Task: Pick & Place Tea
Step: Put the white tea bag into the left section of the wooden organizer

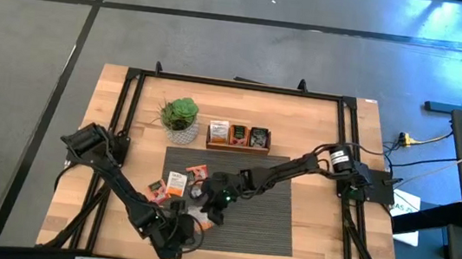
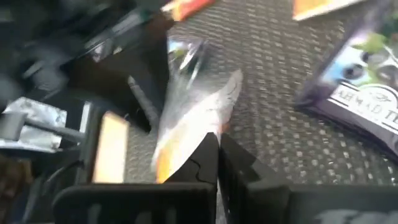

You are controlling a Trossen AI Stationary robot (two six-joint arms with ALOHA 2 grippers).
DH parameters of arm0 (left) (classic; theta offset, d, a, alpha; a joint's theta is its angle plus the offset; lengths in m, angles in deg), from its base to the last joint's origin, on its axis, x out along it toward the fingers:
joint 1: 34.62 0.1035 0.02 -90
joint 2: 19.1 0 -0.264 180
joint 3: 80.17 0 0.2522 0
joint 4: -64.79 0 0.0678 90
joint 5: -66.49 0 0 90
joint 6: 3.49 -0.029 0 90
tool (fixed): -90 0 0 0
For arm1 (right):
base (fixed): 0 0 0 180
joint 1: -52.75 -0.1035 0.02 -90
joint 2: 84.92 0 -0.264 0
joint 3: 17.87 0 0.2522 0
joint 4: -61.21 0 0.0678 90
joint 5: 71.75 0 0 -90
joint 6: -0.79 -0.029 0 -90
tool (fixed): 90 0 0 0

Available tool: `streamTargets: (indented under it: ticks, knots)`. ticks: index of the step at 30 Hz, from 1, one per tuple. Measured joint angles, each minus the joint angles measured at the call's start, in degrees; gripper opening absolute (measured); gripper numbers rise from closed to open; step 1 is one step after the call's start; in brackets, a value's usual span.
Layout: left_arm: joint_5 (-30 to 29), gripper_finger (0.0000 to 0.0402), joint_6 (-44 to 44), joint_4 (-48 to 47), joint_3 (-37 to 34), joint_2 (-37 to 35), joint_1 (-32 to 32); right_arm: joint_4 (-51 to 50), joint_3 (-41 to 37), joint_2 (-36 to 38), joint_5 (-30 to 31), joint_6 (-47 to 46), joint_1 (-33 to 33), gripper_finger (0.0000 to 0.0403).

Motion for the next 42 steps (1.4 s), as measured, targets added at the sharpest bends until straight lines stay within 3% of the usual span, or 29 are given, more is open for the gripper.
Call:
streamTargets:
  ticks: [5, 11, 15, 18, 21, 24, 27, 36, 42]
  knots:
    - [-3.46, 0.0125, -3.41, 1.89, 0.79, -3.48, -1.27, -6.48, -0.13, 7.61, 2.78, 5.72, 0.87, 0.0004]
    - [-9.65, 0.0125, -7.11, 5.45, 0.83, -6.09, -2.26, -22.48, -0.20, 20.54, 17.22, 14.87, 1.06, 0.0004]
    - [-12.70, 0.0125, -6.47, 5.66, 0.85, -6.21, -3.83, -27.37, -1.25, 28.02, 24.84, 18.22, 1.17, 0.0004]
    - [-14.84, 0.0125, -4.76, 5.77, 0.85, -6.21, -5.37, -20.86, -6.99, 33.51, 26.35, 19.93, 2.36, 0.0004]
    - [-18.03, 0.0125, -4.03, 5.82, 0.85, -6.23, -6.86, -7.35, -17.05, 37.77, 26.44, 23.81, 4.28, 0.0004]
    - [-20.79, 0.0125, -4.03, 5.80, 0.87, -6.29, -7.83, 8.75, -25.42, 38.70, 27.21, 26.78, 7.14, 0.0003]
    - [-21.71, 0.0125, -3.99, 5.82, 0.87, -6.32, -7.81, 18.05, -29.92, 36.48, 27.39, 28.11, 11.20, 0.0003]
    - [-21.47, 0.0125, -4.44, 5.80, 0.94, -6.32, -5.12, 23.69, -29.72, 26.35, 20.44, 28.63, 20.24, 0.0003]
    - [-20.39, 0.0125, -4.48, 5.67, 0.96, -6.32, -3.04, 27.91, -28.61, 22.43, 20.18, 29.92, 22.43, 0.0004]
